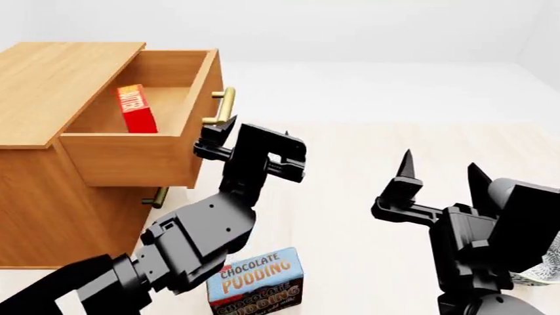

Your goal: Put the butter at the back in the top drawer of the cabinet and close it.

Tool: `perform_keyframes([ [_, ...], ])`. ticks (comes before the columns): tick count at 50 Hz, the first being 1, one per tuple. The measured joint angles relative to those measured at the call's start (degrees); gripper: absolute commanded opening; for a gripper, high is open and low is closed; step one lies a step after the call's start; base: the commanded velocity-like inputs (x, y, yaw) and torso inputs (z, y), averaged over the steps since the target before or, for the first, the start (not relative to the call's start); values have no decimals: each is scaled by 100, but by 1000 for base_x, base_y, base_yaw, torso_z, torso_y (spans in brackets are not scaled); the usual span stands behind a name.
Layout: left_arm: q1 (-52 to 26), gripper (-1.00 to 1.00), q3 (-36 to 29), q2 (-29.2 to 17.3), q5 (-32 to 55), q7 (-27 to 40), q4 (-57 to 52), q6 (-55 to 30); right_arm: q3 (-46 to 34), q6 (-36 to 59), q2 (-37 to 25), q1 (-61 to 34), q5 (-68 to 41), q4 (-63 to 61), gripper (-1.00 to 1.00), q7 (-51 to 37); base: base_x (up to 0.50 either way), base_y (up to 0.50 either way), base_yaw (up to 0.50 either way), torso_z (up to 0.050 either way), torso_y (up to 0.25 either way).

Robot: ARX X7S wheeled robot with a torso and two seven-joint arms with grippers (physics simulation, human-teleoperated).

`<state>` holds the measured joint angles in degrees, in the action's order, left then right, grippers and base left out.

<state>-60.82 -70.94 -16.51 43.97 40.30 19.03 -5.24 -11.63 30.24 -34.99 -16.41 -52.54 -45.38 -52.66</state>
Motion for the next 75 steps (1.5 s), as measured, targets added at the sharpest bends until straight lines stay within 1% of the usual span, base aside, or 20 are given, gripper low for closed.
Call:
perform_keyframes([
  [32, -123, 100, 560, -1391, 390, 162, -64, -69, -88, 92, -15, -114, -64, -88, 100, -121, 0, 0, 0, 0, 0],
  [49, 82, 100, 727, -1889, 392, 185, 80, 116, -184, 87, 27, -157, -14, -33, 100, -103, 0, 0, 0, 0, 0],
  [57, 156, 100, 650, -1995, 391, 181, -26, 302, -233, 84, 50, -160, 19, -29, 100, -109, 0, 0, 0, 0, 0],
  [61, 241, 100, 620, -2130, 396, 222, -250, 351, -260, 89, 63, -170, 34, -30, 100, -116, 0, 0, 0, 0, 0],
  [65, 374, 100, 601, -2359, 385, 323, -662, 374, -293, 99, 79, -186, 48, -34, 100, -123, 0, 0, 0, 0, 0],
  [69, 563, 100, 609, -2714, 332, 516, -1292, 391, -317, 105, 84, -193, 60, -55, 100, -133, 0, 0, 0, 0, 0],
  [75, 913, 100, 593, -3372, 136, 972, -2532, 453, -369, 110, 90, -182, 106, -116, 100, -148, 0, 0, 0, 0, 0],
])
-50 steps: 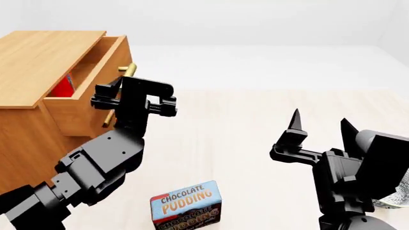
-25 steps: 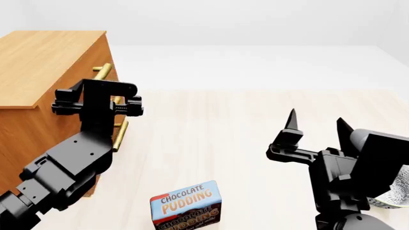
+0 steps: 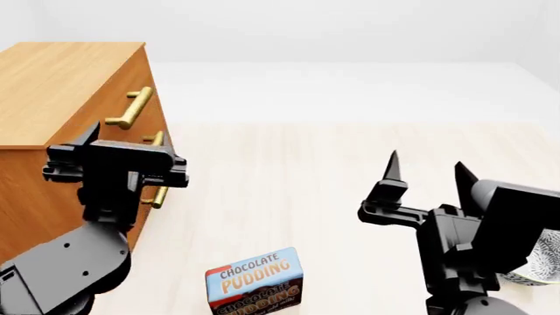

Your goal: Put the butter at the back in the top drawer of the cabinet and close it.

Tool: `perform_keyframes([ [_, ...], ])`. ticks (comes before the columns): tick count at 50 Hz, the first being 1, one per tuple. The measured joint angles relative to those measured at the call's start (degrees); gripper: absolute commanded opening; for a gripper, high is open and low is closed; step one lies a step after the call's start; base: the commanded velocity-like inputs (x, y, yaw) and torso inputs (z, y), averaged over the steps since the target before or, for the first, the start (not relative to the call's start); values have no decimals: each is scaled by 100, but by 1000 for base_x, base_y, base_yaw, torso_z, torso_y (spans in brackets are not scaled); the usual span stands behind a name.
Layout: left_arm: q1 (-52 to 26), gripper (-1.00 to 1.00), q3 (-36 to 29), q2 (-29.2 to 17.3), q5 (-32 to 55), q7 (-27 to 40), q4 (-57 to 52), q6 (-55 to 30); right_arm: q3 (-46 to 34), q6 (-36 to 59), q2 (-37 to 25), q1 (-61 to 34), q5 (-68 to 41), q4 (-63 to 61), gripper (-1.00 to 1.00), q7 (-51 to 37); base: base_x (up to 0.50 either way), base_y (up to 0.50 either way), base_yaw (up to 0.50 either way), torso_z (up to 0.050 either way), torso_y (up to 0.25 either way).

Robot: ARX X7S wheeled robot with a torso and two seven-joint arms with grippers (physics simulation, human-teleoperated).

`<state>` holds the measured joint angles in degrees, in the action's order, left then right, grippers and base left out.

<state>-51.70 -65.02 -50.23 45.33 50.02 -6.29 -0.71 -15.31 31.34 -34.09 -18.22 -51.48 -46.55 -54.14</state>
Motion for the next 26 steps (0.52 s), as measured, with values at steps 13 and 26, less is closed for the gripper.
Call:
perform_keyframes([
  [13, 824, 100, -132, -1392, -635, 1286, -2493, 184, -168, 71, -20, 46, 137, -309, 100, -99, 0, 0, 0, 0, 0],
  [26, 1445, 100, -321, -2230, -1533, 2430, -4117, 166, -559, -5, -108, 407, 738, -860, 100, -173, 0, 0, 0, 0, 0],
])
